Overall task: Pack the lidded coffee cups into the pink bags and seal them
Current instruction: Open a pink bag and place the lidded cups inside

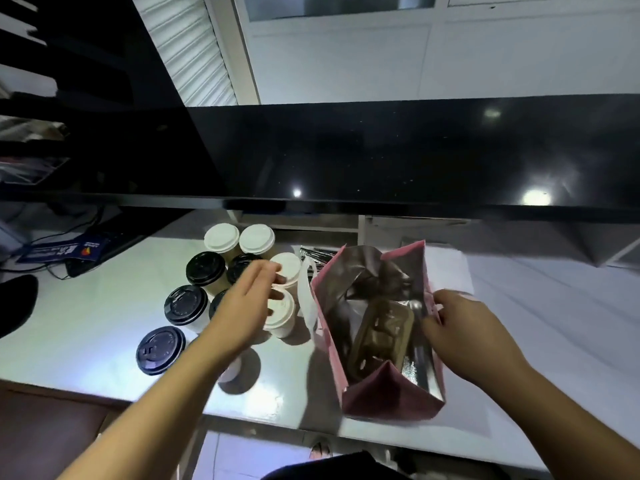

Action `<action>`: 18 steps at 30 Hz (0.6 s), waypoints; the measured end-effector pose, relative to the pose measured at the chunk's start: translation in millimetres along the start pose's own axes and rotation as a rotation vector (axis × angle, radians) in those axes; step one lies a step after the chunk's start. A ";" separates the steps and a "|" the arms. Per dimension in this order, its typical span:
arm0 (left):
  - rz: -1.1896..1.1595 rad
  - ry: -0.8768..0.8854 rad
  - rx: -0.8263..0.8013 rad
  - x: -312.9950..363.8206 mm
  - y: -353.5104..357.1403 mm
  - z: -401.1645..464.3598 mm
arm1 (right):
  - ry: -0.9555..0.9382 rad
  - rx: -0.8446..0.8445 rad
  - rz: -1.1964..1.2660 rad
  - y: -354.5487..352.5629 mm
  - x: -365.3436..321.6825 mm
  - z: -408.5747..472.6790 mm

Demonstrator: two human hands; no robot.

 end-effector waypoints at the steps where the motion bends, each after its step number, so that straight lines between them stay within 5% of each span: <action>1: 0.190 0.022 -0.011 -13.0 -7.3 9.4 | 0.014 0.001 0.008 0.3 -0.4 -1.3; 4: 0.817 0.137 -0.248 -51.4 -3.8 29.3 | 0.050 0.007 0.023 1.7 -0.1 -3.9; 6: 1.024 0.134 -0.362 -71.8 7.1 34.6 | 0.075 0.008 0.032 1.7 0.4 -5.0; 18: 1.117 0.084 -0.442 -97.0 18.5 42.6 | 0.101 0.007 0.068 1.1 0.9 -7.3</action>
Point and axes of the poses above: each hand's wrist, its own z-axis towards the middle knuckle, its own y-axis out of the palm, x = y × z, the point moved 3 cm from there along z, towards the middle knuckle, and after that the axes turned 15 degrees about y, right-handed, at the moved point
